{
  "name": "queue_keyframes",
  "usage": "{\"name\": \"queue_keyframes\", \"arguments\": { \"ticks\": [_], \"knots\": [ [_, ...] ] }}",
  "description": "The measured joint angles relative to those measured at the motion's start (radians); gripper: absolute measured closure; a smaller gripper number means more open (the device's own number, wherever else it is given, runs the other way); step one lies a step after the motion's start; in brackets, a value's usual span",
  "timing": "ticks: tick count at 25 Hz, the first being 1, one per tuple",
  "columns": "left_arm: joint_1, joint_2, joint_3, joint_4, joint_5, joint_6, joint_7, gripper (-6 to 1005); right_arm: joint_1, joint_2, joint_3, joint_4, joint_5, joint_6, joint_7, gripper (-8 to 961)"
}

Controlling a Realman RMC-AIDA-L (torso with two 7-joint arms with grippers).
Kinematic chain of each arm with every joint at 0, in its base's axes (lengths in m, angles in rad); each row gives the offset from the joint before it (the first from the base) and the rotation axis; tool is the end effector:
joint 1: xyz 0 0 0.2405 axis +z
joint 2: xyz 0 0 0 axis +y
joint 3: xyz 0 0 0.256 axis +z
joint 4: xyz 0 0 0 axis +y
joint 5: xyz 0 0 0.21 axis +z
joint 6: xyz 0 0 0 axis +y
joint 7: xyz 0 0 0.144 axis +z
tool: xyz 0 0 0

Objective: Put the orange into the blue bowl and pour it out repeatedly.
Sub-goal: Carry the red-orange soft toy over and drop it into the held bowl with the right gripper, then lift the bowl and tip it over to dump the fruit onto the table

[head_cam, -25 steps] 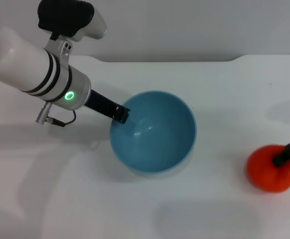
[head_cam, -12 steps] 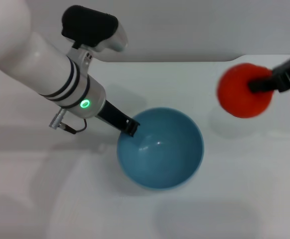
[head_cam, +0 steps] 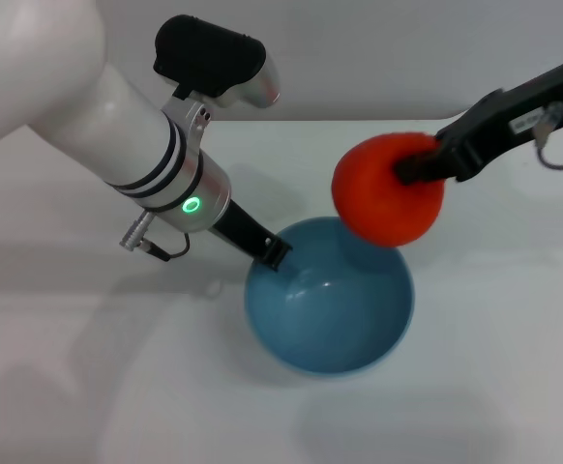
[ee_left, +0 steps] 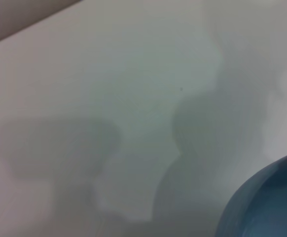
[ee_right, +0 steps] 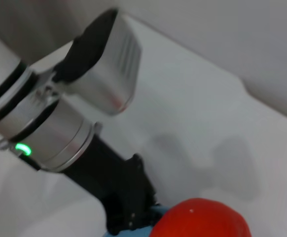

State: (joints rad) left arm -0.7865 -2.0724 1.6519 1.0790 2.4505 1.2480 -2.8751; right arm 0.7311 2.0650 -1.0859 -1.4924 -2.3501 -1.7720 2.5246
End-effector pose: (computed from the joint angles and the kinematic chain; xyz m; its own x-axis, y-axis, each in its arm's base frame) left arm -0.1375 0.3757 -0.0738 0.6859 0.7186 -0.1143 0.6267 -0.6633 -0.4090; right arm 0.1056 0.3630 0.0582 0.8284 -0.5587 -0.0402 -0.5487 -0.7948 -0.2592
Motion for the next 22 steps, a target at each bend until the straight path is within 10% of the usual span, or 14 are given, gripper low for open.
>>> {"name": "queue_keyframes", "arguments": {
  "ticks": [9, 22],
  "knots": [
    [-0.01, 0.0, 0.002, 0.002, -0.015, -0.028, -0.001, 1000, 0.005, 0.001, -0.121, 0.065, 0.012, 0.017, -0.001, 842],
    [-0.004, 0.003, -0.005, 0.009, -0.016, -0.057, 0.003, 1001, -0.008, 0.0, -0.12, 0.052, 0.011, 0.006, 0.006, 553]
  ]
}}
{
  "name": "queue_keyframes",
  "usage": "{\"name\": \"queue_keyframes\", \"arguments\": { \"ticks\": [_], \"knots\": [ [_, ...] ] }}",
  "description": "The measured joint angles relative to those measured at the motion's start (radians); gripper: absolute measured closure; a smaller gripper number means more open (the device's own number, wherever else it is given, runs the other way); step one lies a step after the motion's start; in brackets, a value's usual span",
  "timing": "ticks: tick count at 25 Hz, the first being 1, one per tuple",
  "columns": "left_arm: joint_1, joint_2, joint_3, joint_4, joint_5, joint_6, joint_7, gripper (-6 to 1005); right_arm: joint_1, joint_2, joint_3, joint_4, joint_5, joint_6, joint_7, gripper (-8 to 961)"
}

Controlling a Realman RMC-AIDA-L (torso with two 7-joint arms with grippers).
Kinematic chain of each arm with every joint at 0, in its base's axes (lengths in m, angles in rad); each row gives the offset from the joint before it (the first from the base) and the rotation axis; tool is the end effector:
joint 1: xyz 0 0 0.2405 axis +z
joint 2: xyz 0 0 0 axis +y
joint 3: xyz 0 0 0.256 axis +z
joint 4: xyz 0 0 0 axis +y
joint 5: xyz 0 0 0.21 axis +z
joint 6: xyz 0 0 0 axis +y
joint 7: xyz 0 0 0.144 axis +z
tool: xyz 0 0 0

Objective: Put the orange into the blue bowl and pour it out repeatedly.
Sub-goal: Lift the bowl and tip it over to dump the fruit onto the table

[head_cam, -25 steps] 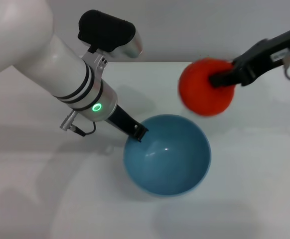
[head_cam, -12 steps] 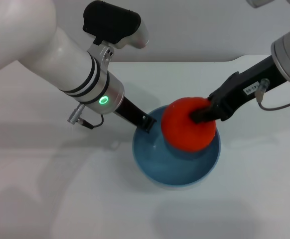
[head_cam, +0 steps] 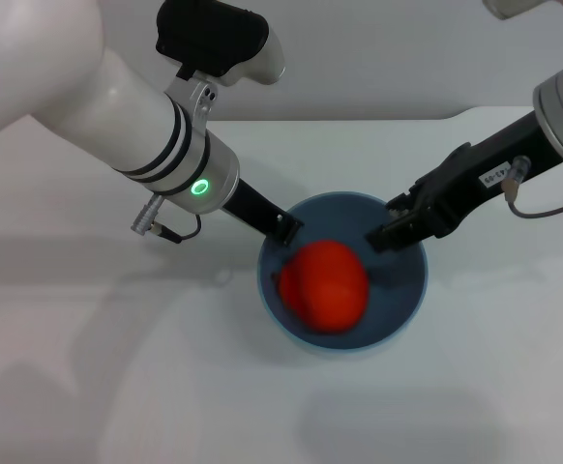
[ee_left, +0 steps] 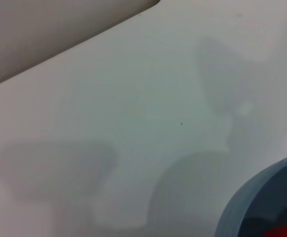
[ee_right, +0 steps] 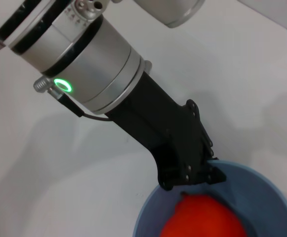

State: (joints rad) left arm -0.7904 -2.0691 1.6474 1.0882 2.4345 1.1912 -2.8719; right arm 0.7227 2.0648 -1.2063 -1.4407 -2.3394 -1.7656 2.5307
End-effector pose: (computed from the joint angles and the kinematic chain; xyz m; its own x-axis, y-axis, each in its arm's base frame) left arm -0.1284 0.3839 -0.0719 0.7122 0.7001 -0.0517 0.6233 -0.6645 -0.4122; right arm 0.1088 0.3533 0.0309 0.8309 -0.5524 0.0667 -0.5308 -0.8228 -0.2030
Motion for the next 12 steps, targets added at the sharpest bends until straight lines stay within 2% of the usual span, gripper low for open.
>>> {"name": "queue_keyframes", "arguments": {
  "ticks": [4, 7, 12],
  "knots": [
    [0.005, 0.0, 0.005, 0.008, 0.001, -0.016, 0.005, 1001, -0.014, -0.001, 0.017, -0.025, -0.01, -0.001, 0.011, 495],
    [0.047, 0.004, 0.014, 0.069, 0.013, -0.069, 0.033, 1001, -0.033, 0.0, 0.057, -0.072, -0.09, -0.015, 0.062, 466],
    [0.242, 0.007, 0.065, 0.293, 0.063, -0.276, 0.115, 1001, -0.101, 0.001, 0.143, -0.158, -0.236, -0.085, 0.119, 467]
  ]
}}
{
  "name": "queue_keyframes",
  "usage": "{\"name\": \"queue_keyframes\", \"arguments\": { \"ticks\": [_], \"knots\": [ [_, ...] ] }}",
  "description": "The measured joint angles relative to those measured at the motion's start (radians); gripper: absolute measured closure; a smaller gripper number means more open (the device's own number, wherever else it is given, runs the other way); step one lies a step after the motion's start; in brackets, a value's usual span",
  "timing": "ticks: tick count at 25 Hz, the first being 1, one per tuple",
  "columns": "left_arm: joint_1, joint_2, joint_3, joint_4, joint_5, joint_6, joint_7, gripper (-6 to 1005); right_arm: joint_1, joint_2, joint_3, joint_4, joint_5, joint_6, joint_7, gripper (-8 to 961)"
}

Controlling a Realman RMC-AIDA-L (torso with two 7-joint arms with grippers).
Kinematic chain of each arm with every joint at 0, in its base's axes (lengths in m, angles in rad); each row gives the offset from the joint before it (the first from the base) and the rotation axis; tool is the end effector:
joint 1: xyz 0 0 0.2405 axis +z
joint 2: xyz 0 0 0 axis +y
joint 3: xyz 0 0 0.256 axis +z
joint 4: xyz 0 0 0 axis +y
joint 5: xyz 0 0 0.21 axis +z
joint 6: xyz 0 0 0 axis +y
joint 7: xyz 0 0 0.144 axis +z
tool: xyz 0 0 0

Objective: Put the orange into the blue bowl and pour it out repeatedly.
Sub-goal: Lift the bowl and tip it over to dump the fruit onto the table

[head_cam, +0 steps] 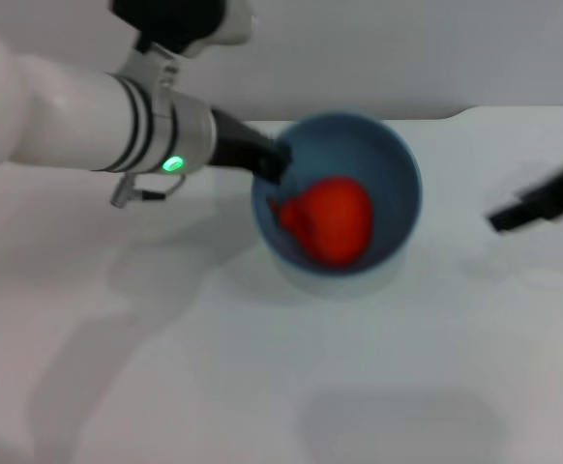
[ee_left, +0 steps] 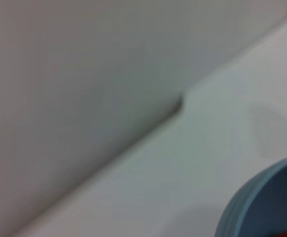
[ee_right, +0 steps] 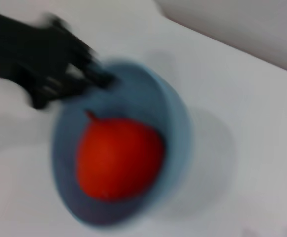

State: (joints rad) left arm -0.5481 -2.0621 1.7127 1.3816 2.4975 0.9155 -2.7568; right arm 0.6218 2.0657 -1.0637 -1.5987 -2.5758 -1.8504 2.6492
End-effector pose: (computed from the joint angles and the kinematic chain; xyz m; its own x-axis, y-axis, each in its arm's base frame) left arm -0.1223 0.3826 -0.0432 0.8701 0.4601 0.1767 0.4766 -0.6940 -0.5396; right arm 0.1614 0.3466 0.0827 0.6517 -0.7584 0.0119 -0.6742 -0.5864 -0.4490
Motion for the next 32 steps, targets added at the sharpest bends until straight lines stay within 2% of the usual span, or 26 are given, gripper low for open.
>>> {"name": "queue_keyframes", "arguments": {
  "ticks": [4, 9, 10, 13, 16, 20, 21, 23, 28, 32],
  "knots": [
    [0.146, 0.001, 0.062, 0.104, 0.028, -0.165, 0.107, 1000, -0.091, 0.001, 0.112, -0.031, 0.004, -0.007, 0.0, 466],
    [0.303, -0.002, 0.258, 0.156, 0.205, -0.449, 0.191, 1000, -0.169, -0.003, 0.304, -0.004, 0.08, 0.007, -0.016, 467],
    [0.322, -0.003, 0.287, 0.158, 0.247, -0.497, 0.192, 1000, -0.169, -0.003, 0.304, -0.004, 0.08, 0.007, -0.016, 467],
    [0.382, -0.005, 0.393, 0.146, 0.372, -0.695, 0.224, 1000, -0.185, -0.009, 0.392, 0.027, 0.089, 0.017, -0.021, 467],
    [0.414, -0.005, 0.448, 0.086, 0.386, -0.881, 0.339, 1000, -0.201, -0.01, 0.428, 0.035, 0.085, 0.02, -0.022, 466],
    [0.424, -0.012, 0.546, -0.116, 0.381, -1.272, 0.606, 1001, -0.223, -0.005, 0.436, 0.037, 0.08, 0.037, -0.022, 466],
    [0.417, -0.015, 0.572, -0.179, 0.364, -1.384, 0.675, 1001, -0.226, -0.003, 0.436, 0.037, 0.08, 0.04, -0.022, 466],
    [0.396, -0.016, 0.617, -0.236, 0.294, -1.523, 0.786, 1001, -0.23, -0.003, 0.436, 0.037, 0.08, 0.042, -0.022, 466],
    [0.324, -0.016, 0.723, -0.361, 0.128, -1.742, 1.026, 1001, -0.237, -0.003, 0.431, 0.037, 0.08, 0.042, -0.022, 467],
    [0.304, -0.016, 0.755, -0.384, 0.081, -1.774, 1.086, 1001, -0.236, -0.002, 0.425, 0.048, 0.08, 0.046, -0.022, 466]
  ]
}}
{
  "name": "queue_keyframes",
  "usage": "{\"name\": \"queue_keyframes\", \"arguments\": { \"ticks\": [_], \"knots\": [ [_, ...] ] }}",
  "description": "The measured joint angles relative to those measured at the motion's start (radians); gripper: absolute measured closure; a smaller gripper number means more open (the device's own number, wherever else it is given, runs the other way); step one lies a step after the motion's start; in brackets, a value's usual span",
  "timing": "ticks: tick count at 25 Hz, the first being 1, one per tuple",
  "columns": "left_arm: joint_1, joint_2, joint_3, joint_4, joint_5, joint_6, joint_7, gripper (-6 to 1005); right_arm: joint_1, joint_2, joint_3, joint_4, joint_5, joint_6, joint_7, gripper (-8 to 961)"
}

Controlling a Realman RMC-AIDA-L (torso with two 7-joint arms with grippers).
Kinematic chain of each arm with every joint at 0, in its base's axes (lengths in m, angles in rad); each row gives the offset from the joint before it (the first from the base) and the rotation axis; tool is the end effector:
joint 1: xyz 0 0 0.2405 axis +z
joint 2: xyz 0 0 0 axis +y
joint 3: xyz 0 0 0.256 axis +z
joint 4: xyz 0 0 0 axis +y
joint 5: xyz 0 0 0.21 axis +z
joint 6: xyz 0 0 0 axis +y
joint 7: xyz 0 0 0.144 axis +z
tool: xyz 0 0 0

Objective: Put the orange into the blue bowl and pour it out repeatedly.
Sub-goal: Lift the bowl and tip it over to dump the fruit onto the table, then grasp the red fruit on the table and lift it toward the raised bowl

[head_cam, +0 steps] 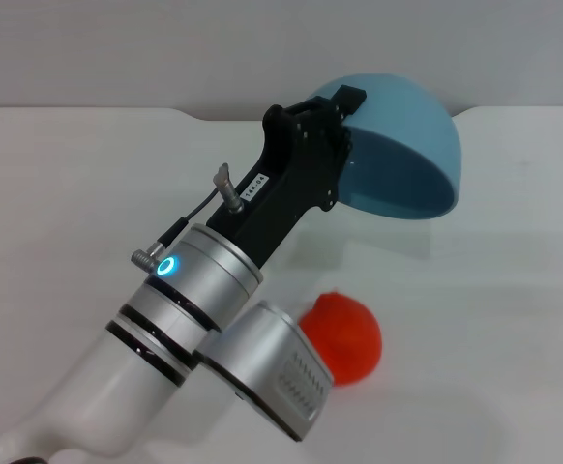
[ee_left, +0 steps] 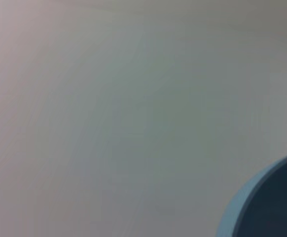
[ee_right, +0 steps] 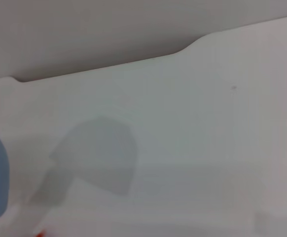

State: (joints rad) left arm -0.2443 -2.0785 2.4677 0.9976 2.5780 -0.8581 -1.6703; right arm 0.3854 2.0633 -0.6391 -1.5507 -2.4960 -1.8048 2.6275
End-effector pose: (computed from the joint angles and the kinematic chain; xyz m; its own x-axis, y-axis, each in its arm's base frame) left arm -0.1387 0.2779 -0.1034 0.6698 -0.6525 -0.3545 -0.4661 0.0021 -0.8847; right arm 0.2780 0.2980 0.1439 0.2773 -0.8798 -0.3861 -0.9222 -0.1310 -0.3637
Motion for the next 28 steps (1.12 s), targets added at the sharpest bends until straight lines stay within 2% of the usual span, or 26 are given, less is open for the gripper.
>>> {"name": "queue_keyframes", "arguments": {
  "ticks": [2, 5, 7, 9, 12, 13, 15, 16, 19, 21, 22, 23, 26, 28],
  "knots": [
    [-0.002, 0.0, 0.0, -0.001, -0.004, 0.002, -0.001, 1001, 0.002, 0.0, 0.0, 0.002, 0.0, 0.0, -0.001, 466],
    [-0.002, 0.003, -0.002, 0.048, -0.131, 0.009, -0.069, 1000, 0.007, 0.001, -0.003, 0.008, 0.006, 0.001, -0.01, 466],
    [0.009, 0.01, -0.02, 0.124, -0.259, 0.055, -0.1, 1000, 0.01, 0.003, -0.017, 0.01, 0.009, 0.002, -0.029, 466],
    [0.03, 0.016, -0.071, 0.22, -0.375, 0.16, -0.106, 1000, 0.017, 0.007, -0.047, 0.012, 0.011, 0.008, -0.051, 467],
    [0.085, 0.016, -0.24, 0.374, -0.503, 0.466, -0.11, 1000, 0.025, 0.009, -0.131, 0.023, 0.043, 0.036, -0.087, 467],
    [0.097, 0.016, -0.311, 0.417, -0.545, 0.605, -0.123, 1001, 0.026, 0.009, -0.164, 0.033, 0.063, 0.05, -0.099, 467],
    [0.098, 0.016, -0.499, 0.474, -0.651, 0.963, -0.196, 1001, 0.028, 0.009, -0.209, 0.054, 0.106, 0.081, -0.123, 467],
    [0.092, 0.017, -0.554, 0.48, -0.674, 1.063, -0.23, 1001, 0.031, 0.008, -0.227, 0.069, 0.134, 0.1, -0.141, 467],
    [0.03, 0.02, -0.834, 0.457, -0.702, 1.474, -0.436, 1001, 0.045, 0.008, -0.271, 0.112, 0.198, 0.133, -0.235, 466],
    [-0.015, 0.023, -0.977, 0.417, -0.691, 1.664, -0.538, 1001, 0.051, 0.009, -0.308, 0.138, 0.232, 0.155, -0.312, 466],
    [-0.058, 0.024, -1.125, 0.368, -0.671, 1.85, -0.631, 1001, 0.05, 0.009, -0.333, 0.147, 0.246, 0.169, -0.345, 466],
    [-0.058, 0.024, -1.125, 0.368, -0.671, 1.85, -0.631, 1001, 0.049, 0.01, -0.361, 0.156, 0.262, 0.187, -0.38, 463],
    [-0.084, 0.026, -1.28, 0.336, -0.618, 2.022, -0.705, 1000, 0.045, 0.011, -0.481, 0.183, 0.284, 0.251, -0.461, 455],
    [-0.084, 0.03, -1.328, 0.35, -0.554, 2.103, -0.746, 1000, 0.058, 0.01, -0.568, 0.222, 0.282, 0.291, -0.474, 450]
  ]
}}
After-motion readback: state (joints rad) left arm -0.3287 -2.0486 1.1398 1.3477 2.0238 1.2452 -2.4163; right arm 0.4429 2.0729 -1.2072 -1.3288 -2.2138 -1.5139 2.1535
